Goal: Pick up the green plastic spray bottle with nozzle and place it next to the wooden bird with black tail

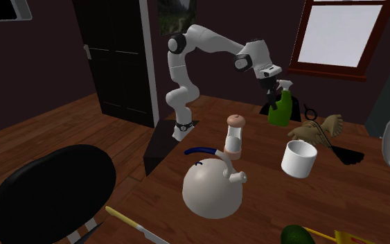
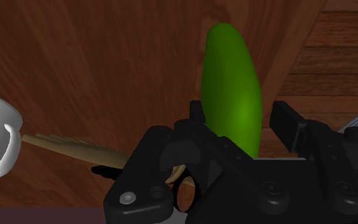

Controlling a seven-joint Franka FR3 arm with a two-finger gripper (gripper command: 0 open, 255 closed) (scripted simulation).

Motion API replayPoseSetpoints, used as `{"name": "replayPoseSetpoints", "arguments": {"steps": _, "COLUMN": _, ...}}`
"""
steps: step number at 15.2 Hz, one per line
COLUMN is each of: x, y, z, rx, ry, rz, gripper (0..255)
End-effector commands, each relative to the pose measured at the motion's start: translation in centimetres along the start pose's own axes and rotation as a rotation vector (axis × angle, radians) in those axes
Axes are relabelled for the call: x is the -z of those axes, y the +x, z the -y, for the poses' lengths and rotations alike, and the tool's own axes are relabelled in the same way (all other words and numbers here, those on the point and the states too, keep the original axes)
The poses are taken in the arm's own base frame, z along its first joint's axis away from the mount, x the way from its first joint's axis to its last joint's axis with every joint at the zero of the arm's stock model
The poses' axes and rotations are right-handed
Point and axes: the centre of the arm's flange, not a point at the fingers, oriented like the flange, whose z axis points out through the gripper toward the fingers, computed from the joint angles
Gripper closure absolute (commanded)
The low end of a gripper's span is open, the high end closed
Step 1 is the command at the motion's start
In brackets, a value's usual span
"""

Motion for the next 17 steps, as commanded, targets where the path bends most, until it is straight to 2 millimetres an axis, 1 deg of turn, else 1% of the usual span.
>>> {"name": "replayPoseSetpoints", "arguments": {"steps": 1, "x": 0.0, "y": 0.0, "z": 0.0, "rx": 0.000, "ry": 0.000, "rz": 0.000, "gripper": 0}}
{"name": "replayPoseSetpoints", "arguments": {"steps": 5, "x": 0.0, "y": 0.0, "z": 0.0, "rx": 0.000, "ry": 0.000, "rz": 0.000, "gripper": 0}}
{"name": "replayPoseSetpoints", "arguments": {"steps": 8, "x": 4.0, "y": 0.0, "z": 0.0, "rx": 0.000, "ry": 0.000, "rz": 0.000, "gripper": 0}}
{"name": "replayPoseSetpoints", "arguments": {"steps": 9, "x": 5.0, "y": 0.0, "z": 0.0, "rx": 0.000, "ry": 0.000, "rz": 0.000, "gripper": 0}}
{"name": "replayPoseSetpoints", "arguments": {"steps": 17, "x": 5.0, "y": 0.0, "z": 0.0, "rx": 0.000, "ry": 0.000, "rz": 0.000, "gripper": 0}}
